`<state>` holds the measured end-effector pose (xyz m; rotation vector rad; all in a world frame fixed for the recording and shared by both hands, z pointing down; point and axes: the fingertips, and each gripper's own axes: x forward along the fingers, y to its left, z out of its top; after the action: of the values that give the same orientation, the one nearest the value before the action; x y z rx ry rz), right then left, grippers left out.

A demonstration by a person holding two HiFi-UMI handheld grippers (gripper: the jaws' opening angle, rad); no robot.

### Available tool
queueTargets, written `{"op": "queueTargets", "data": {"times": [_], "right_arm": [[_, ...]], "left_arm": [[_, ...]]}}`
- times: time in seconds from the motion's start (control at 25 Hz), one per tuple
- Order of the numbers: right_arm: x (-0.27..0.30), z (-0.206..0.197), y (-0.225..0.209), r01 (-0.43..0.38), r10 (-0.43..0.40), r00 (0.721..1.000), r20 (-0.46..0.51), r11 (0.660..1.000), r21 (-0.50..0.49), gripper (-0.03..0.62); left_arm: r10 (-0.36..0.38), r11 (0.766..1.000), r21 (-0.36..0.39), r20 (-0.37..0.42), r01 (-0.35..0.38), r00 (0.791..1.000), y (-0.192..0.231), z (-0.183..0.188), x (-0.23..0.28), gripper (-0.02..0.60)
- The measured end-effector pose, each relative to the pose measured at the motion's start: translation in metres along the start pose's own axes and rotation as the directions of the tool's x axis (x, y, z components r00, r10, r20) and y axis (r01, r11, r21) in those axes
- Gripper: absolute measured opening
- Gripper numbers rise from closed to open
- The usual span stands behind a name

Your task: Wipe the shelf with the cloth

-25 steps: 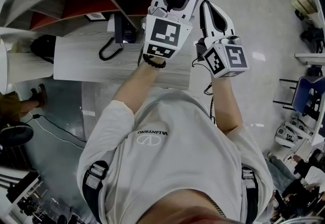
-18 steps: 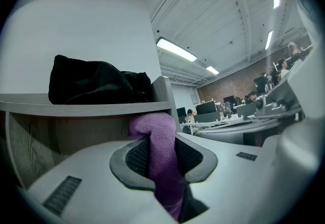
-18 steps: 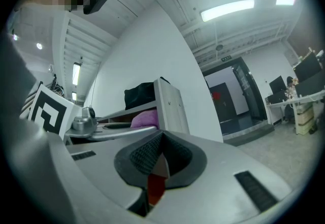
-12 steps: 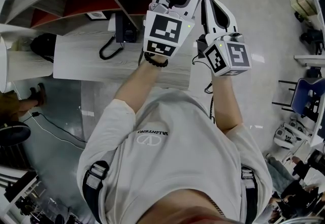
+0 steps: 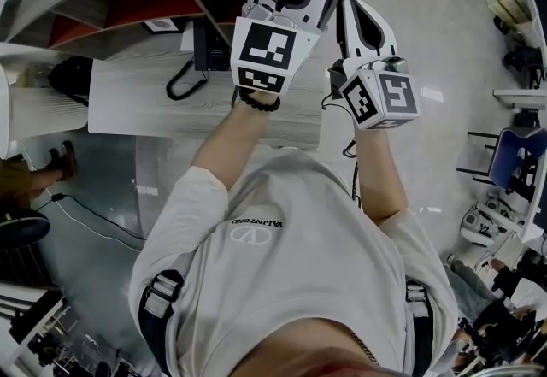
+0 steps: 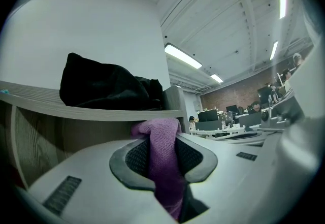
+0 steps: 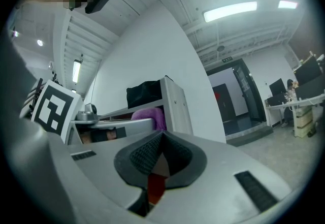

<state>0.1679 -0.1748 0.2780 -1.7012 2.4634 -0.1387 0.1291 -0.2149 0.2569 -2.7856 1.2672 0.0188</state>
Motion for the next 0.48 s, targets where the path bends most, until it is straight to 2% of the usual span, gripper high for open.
{"op": "queueTargets", "data": {"times": [0.32, 0.48], "right_arm": [[0.007, -0.005, 0.012, 0.003, -0.003, 1.0, 0.002, 1.0, -0.002, 0.001], [0.01, -0.004, 0.023, -0.011, 0.011, 1.0, -0.004, 0.998, -0.062, 0.002]], "left_arm": [[0.03, 0.999, -0.02, 0.015, -0.03, 0.999, 0.023, 0.0, -0.009, 0.097], [0.048, 0.999, -0.024, 0.021, -0.047, 0.999, 0.033, 0.0, -0.015, 0.097]]}}
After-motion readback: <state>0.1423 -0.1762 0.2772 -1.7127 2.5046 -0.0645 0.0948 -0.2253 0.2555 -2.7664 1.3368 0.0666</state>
